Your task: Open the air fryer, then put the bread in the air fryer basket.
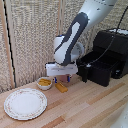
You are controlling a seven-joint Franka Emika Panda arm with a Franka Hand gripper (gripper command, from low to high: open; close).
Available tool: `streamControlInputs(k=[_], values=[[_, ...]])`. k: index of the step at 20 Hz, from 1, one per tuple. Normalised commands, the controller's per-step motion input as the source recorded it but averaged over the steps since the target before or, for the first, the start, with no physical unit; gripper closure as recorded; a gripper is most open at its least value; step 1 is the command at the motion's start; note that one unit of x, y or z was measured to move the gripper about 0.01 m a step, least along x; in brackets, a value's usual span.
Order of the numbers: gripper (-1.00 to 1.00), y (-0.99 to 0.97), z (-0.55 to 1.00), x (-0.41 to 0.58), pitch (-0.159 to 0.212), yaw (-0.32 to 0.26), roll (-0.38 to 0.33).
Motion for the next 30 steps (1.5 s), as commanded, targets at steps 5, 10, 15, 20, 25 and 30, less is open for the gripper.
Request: streamControlInputs(k=[5, 10, 15, 20, 25, 30], values=[[-1.00, -0.15, -0.19, 0.213, 0.052, 0.147, -0.058], [-1.00, -0.13, -0.26, 0.214, 0.041, 0.176, -0.012], [-1.00, -0.06, -0.22, 0.159, 0.014, 0.179, 0.021], [1.00, 0.00, -0.11, 0.059, 0.024, 0.069, 0.015], [1.00, 0.00, -0.03, 0.008, 0.005, 0.022, 0.000], [1.00, 0.00, 0.01, 0.007, 0.000, -0.003, 0.005]])
